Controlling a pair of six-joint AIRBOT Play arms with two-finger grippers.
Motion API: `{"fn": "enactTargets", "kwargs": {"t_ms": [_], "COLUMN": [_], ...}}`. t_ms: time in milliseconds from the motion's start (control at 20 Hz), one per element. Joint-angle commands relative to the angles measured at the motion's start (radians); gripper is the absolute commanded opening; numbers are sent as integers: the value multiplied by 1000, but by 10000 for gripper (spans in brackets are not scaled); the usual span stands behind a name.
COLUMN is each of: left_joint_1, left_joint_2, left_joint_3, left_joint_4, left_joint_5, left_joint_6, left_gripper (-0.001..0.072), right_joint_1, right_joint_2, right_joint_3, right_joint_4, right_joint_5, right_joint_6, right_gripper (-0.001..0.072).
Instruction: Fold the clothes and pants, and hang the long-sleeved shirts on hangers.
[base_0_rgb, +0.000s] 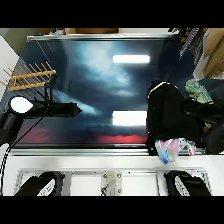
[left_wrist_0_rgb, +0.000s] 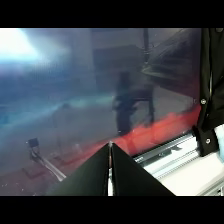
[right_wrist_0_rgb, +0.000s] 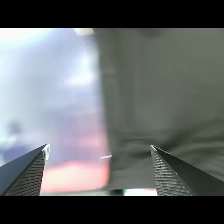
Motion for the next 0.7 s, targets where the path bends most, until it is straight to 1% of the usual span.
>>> {"fn": "enactTargets", "kwargs": {"t_ms": [0, 150, 300, 350, 400, 450, 500, 650], "left_joint_1": [0, 0, 0, 0, 0, 0, 0, 0], "left_joint_2": [0, 0, 0, 0, 0, 0, 0, 0], "left_joint_3": [0, 0, 0, 0, 0, 0, 0, 0], "left_joint_4": [-2, -2, -2, -2, -2, -2, -2, -2], "left_joint_5": [1, 1, 1, 1, 1, 1, 1, 1], "left_joint_6": [0, 0, 0, 0, 0, 0, 0, 0], "left_gripper": [36, 36, 36, 36, 36, 36, 36, 36], "right_joint_1": [198, 340, 405, 413, 416, 416, 416, 416], "right_joint_2": [-57, -134, -183, -189, -192, -192, -192, -192], "right_joint_3": [14, 14, 14, 14, 14, 14, 14, 14], "right_joint_4": [88, 88, 88, 90, 92, 91, 90, 91], "right_joint_5": [-40, -64, -68, -67, -67, -67, -67, -66], "right_joint_6": [-48, -56, -56, -56, -56, -56, -55, -56], "right_gripper": [701, 700, 696, 653, 412, 64, 22, 22]}}
